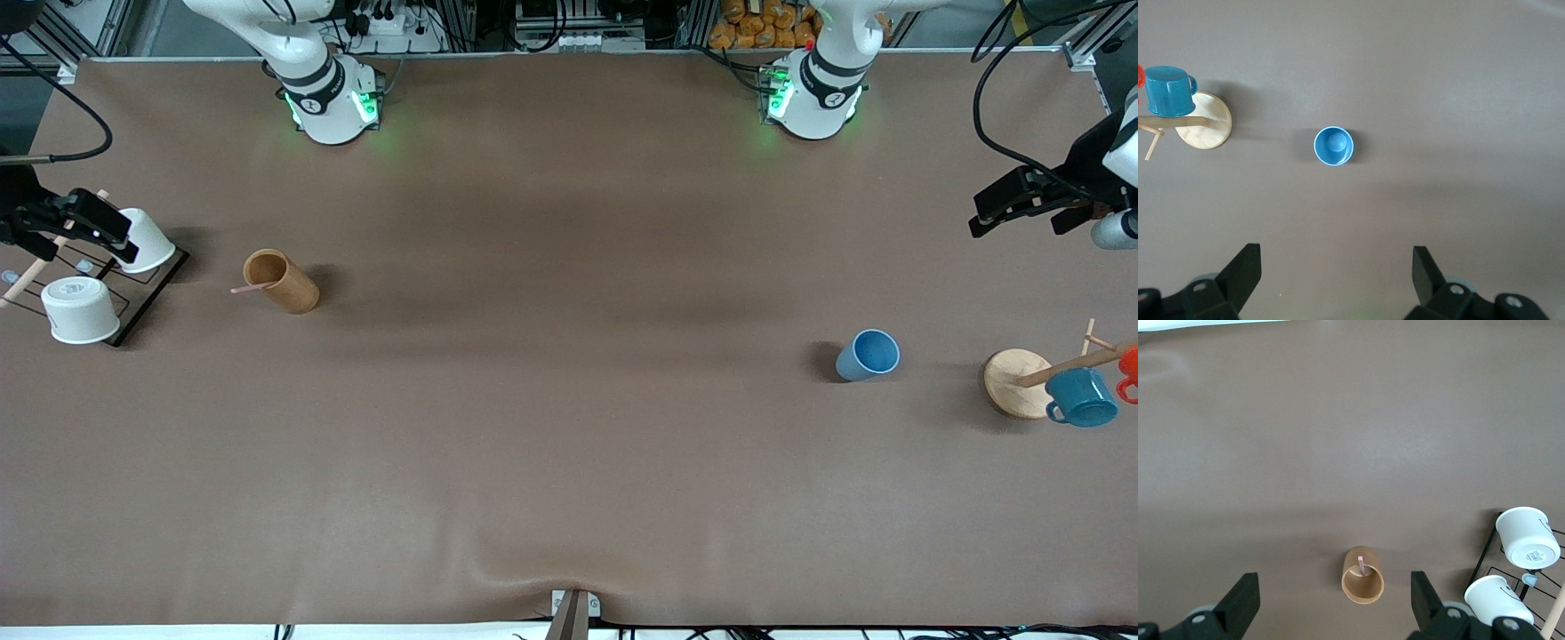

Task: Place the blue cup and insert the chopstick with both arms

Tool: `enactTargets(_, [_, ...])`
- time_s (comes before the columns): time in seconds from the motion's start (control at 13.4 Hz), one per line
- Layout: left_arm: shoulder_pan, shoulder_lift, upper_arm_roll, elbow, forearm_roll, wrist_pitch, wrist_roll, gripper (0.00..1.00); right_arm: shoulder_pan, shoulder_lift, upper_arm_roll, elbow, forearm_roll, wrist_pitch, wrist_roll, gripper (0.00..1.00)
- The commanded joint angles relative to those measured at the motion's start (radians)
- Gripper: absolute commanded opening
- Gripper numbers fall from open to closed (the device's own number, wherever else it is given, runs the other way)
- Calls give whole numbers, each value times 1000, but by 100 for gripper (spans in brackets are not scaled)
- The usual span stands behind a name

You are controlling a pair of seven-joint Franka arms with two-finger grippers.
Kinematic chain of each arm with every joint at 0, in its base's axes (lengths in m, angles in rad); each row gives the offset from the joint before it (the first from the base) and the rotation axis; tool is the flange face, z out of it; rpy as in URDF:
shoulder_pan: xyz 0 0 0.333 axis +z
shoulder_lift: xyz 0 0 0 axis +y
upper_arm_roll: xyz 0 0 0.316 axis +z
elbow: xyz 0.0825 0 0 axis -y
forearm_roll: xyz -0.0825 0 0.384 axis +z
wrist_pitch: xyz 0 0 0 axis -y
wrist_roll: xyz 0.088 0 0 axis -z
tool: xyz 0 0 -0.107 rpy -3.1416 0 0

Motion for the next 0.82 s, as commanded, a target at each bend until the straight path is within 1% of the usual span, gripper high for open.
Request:
enactTargets(0.0, [-7, -14, 4, 7, -5, -35, -6, 100, -5, -5, 8, 10, -16, -9, 16, 100])
enactTargets(0.3, [2, 12, 12, 8, -5, -38, 17, 100, -9, 6, 8, 13, -16, -9, 21, 100])
enactTargets(0.52, [5, 50, 12, -28, -6, -21, 57, 100, -8, 15, 5, 7, -11, -10, 18, 100])
enactTargets(0.75, [12, 53, 12, -161, -5, 141, 59, 100, 5, 30, 10, 13, -14, -67, 18, 100])
